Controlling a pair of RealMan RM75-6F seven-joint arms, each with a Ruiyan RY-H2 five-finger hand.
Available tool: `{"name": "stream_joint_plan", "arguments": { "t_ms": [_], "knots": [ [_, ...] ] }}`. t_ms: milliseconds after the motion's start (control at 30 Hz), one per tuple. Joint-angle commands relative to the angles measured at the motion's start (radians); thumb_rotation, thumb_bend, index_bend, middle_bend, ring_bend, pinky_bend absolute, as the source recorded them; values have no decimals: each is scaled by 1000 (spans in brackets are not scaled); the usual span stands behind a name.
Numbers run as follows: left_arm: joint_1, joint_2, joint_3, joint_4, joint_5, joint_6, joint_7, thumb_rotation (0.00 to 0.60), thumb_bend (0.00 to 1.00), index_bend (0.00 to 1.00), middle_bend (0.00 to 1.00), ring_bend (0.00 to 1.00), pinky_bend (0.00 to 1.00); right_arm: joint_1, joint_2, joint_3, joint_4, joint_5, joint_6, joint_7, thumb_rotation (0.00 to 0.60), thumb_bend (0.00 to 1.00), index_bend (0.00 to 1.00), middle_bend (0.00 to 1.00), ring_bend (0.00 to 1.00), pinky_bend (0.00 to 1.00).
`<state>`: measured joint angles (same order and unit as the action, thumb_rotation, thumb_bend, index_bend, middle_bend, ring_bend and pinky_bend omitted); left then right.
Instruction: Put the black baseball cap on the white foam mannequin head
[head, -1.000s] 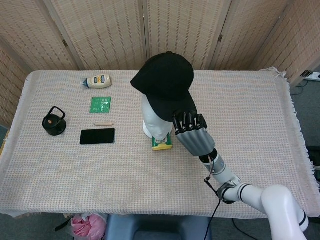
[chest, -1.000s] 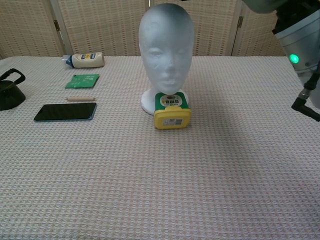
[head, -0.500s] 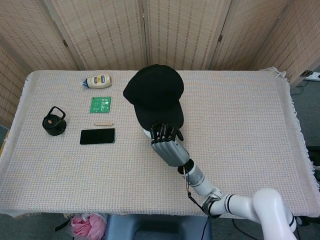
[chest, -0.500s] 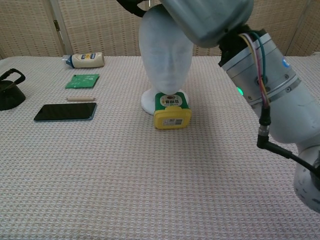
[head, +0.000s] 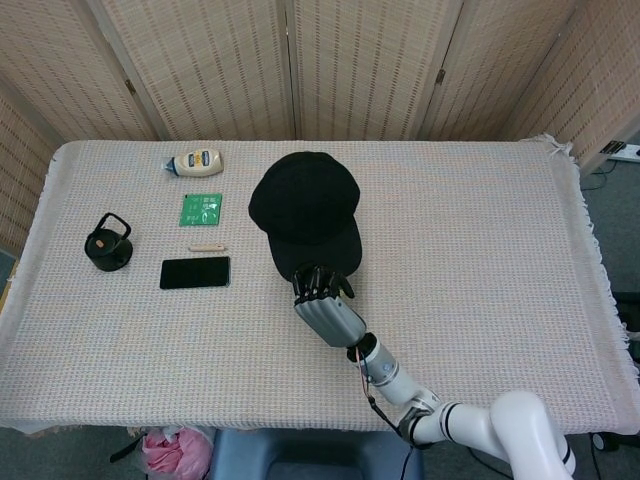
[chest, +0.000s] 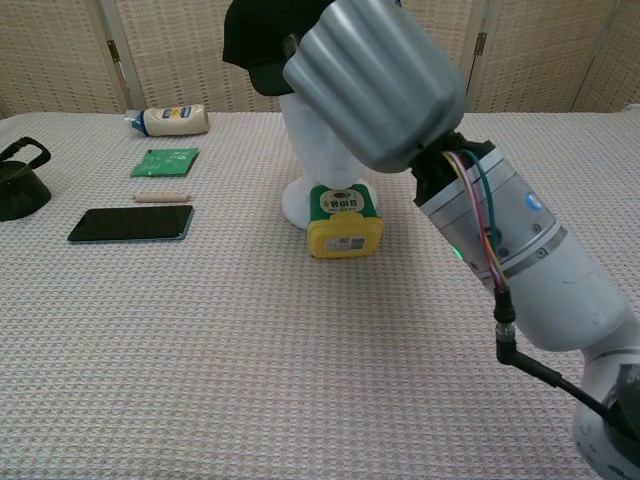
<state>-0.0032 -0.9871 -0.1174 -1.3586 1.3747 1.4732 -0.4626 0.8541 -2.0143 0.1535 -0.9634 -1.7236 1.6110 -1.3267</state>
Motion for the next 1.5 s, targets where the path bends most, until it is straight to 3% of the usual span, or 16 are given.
{"name": "stream_joint_plan", "arguments": {
  "t_ms": [33, 400, 467, 500, 567, 633, 700, 733, 900, 1200, 1400, 1500],
  "knots": [
    [1, 0, 0, 1, 0, 1, -2, 600, 246, 116, 0, 15, 183, -17, -18, -8, 24, -7, -1, 13, 600, 670, 844, 780, 678, 916],
    [0, -4, 0, 4, 0, -1, 6, 600, 246, 116, 0, 15, 183, -83, -21, -11, 25, -17, 27, 38, 600, 664, 844, 754, 677, 916],
    [2, -4, 1, 0, 1, 3, 15, 600, 246, 116, 0, 15, 183, -87, -24, -6, 34, -13, 17, 45, 600, 627, 839, 720, 660, 911],
    [2, -5, 0, -1, 1, 5, 17, 600, 246, 116, 0, 15, 183, -90, -26, -2, 33, -5, 8, 49, 600, 571, 798, 674, 630, 893],
    [3, -5, -2, -1, -3, 5, 16, 600, 246, 116, 0, 15, 183, -99, -28, 14, 15, 18, -12, 45, 600, 432, 552, 492, 520, 827],
    [1, -5, -3, 5, -4, 1, 8, 600, 246, 116, 0, 15, 184, -117, -27, 29, -33, 53, -34, 28, 600, 361, 275, 321, 391, 745],
    [0, -7, -6, 13, -8, -3, 1, 600, 246, 116, 0, 15, 183, -136, -19, 39, -94, 84, -53, -2, 600, 290, 70, 187, 270, 658],
    [0, -8, -6, 16, -9, -4, -2, 600, 246, 116, 0, 15, 183, -141, -11, 41, -124, 90, -60, -15, 600, 254, 20, 127, 219, 625],
    [-3, -10, -5, 16, -5, -5, 9, 600, 246, 116, 0, 15, 183, -184, 44, 19, -277, 110, -89, -61, 600, 164, 0, 3, 100, 563],
    [-2, -12, -5, 9, -7, -4, 26, 600, 246, 124, 0, 15, 183, -315, 199, -82, -542, 93, -47, -62, 600, 139, 0, 0, 33, 538],
    [-5, -14, -5, 0, -7, -4, 52, 600, 246, 125, 0, 15, 183, -439, 375, -188, -712, 33, 54, 71, 600, 139, 0, 0, 30, 538],
    [-5, -14, -6, -15, -5, 4, 74, 600, 246, 125, 0, 15, 183, -507, 467, -229, -776, 79, 78, 199, 600, 149, 0, 0, 26, 530]
  ]
}}
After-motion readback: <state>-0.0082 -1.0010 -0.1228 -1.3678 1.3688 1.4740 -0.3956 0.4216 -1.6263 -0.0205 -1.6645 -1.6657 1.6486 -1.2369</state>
